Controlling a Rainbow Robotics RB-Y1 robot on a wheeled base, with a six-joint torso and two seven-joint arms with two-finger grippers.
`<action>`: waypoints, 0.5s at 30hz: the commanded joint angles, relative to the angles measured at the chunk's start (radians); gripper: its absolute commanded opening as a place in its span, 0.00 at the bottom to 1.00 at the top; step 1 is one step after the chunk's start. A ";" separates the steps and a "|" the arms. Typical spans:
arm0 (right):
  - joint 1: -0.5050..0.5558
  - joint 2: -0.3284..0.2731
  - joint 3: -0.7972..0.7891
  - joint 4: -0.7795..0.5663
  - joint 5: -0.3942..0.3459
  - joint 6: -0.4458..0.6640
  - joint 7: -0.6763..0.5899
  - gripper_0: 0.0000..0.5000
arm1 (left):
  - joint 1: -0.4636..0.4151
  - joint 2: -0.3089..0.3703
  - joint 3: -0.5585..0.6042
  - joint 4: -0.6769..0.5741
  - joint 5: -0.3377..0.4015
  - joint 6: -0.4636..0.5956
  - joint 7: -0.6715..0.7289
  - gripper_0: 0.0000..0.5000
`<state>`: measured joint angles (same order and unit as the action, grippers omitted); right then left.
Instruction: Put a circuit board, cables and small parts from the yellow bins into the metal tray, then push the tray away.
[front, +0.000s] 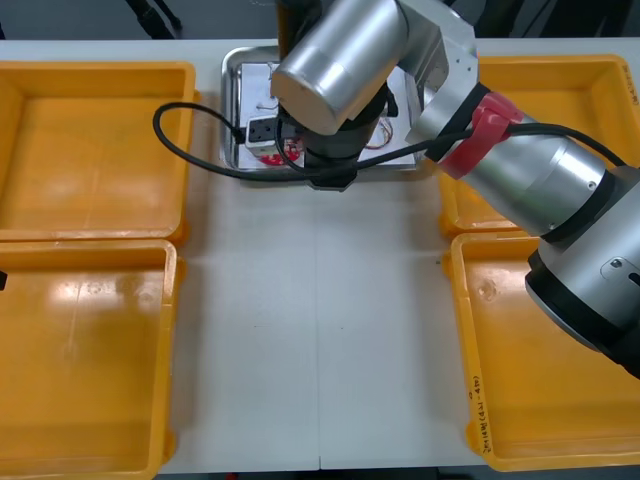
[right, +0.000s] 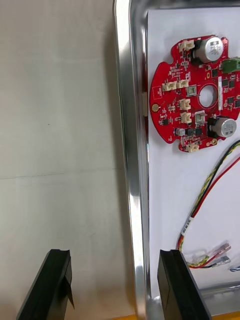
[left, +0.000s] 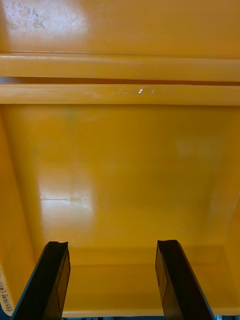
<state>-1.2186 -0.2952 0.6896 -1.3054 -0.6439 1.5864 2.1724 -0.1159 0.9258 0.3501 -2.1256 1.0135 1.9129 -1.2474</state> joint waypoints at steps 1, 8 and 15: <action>0.010 -0.056 -0.117 -0.141 -0.037 0.072 -0.026 1.00 | 0.022 -0.013 0.030 -0.023 -0.009 0.007 -0.020 1.00; 0.149 -0.137 -0.196 -0.407 -0.059 0.181 -0.198 1.00 | 0.022 -0.013 0.030 -0.023 -0.009 0.007 -0.020 1.00; 0.323 -0.216 -0.274 -0.629 -0.088 0.233 -0.396 1.00 | 0.022 -0.013 0.030 -0.023 -0.009 0.007 -0.020 1.00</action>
<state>-0.9782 -0.4590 0.4938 -1.8449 -0.7099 1.8021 1.8740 -0.1155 0.9258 0.3501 -2.1257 1.0133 1.9129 -1.2474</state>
